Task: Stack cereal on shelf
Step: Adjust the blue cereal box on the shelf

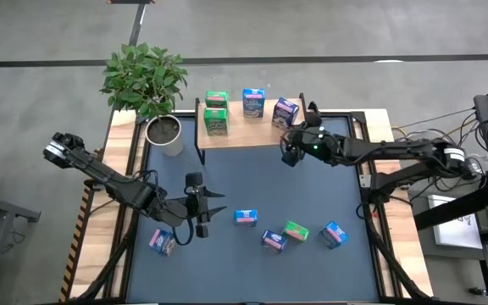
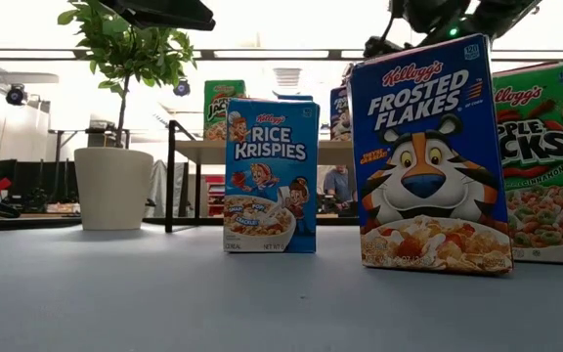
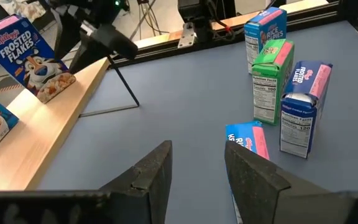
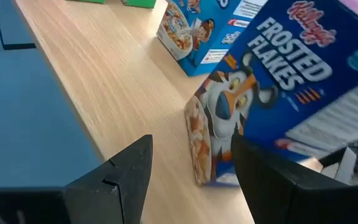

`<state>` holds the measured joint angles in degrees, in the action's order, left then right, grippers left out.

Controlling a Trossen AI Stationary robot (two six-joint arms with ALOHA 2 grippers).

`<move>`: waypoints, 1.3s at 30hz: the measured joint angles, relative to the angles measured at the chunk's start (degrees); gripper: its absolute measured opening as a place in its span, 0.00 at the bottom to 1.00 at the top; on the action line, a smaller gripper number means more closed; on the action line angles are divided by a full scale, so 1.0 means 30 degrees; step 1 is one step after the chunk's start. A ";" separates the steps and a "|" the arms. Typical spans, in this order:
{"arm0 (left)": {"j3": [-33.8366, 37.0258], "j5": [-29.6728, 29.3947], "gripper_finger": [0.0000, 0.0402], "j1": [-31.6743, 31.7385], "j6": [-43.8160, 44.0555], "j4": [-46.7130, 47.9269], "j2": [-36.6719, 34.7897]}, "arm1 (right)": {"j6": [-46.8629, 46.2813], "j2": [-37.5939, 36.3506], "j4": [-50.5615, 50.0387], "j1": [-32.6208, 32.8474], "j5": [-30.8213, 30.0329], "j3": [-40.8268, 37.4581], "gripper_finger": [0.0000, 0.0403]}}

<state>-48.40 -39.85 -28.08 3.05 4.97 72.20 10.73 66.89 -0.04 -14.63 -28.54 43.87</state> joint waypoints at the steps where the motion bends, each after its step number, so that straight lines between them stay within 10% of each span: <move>1: 0.0000 -0.0003 0.32 0.0000 0.0000 0.0000 0.0000 | 0.0135 0.0243 0.0151 0.0000 -0.0009 0.0084 0.52; 8: 0.0000 -0.0025 0.32 0.0020 0.0000 0.0000 0.0000 | 0.0331 0.0883 0.0143 0.0000 -0.0027 0.0640 0.49; 18: 0.0007 -0.0047 0.32 0.0022 -0.0004 0.0022 0.0007 | 0.1144 0.0843 0.0072 -0.0074 0.0126 0.0643 0.04; 39: 0.0029 -0.0053 0.32 0.0022 0.0000 0.0036 0.0007 | 0.2183 0.2139 0.0373 -0.2251 0.1528 0.0819 0.03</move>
<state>-48.31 -40.01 -28.01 3.05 5.08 72.23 17.28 73.31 1.08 -21.39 -23.96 46.33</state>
